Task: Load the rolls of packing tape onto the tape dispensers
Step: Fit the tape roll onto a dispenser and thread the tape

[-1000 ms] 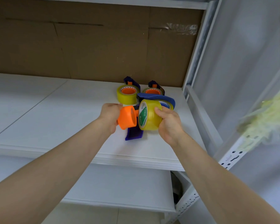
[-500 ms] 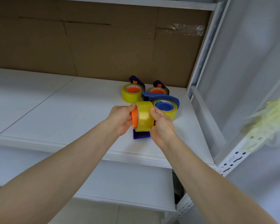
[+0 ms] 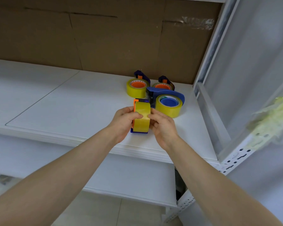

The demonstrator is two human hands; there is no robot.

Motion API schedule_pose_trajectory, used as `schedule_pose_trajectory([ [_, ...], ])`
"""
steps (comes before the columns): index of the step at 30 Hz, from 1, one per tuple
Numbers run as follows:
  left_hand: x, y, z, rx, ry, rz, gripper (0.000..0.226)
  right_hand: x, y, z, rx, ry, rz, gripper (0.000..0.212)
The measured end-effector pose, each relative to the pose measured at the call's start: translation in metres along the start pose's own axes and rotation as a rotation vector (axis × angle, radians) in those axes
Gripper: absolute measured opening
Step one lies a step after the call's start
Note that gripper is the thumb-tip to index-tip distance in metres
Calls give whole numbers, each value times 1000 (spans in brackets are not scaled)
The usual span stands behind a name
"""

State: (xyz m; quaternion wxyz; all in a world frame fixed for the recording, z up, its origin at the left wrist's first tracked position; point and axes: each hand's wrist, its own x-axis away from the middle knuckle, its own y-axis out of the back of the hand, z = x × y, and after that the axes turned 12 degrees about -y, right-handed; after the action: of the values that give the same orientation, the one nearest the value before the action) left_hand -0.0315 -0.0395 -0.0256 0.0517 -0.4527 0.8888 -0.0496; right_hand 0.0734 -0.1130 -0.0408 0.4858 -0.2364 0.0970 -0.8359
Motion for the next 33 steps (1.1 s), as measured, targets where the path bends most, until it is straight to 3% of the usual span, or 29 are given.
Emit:
schedule_pose_trajectory([
  [8,7,-5,9,39,-87,-126,20,1,0,-7,135,63,8,37],
  [19,6,-16,3,7,-36,-234,14,3,0,-21,120,154,-7,41],
  [33,4,-29,-5,26,-12,-241,27,-2,-2,-27,142,204,-91,43],
])
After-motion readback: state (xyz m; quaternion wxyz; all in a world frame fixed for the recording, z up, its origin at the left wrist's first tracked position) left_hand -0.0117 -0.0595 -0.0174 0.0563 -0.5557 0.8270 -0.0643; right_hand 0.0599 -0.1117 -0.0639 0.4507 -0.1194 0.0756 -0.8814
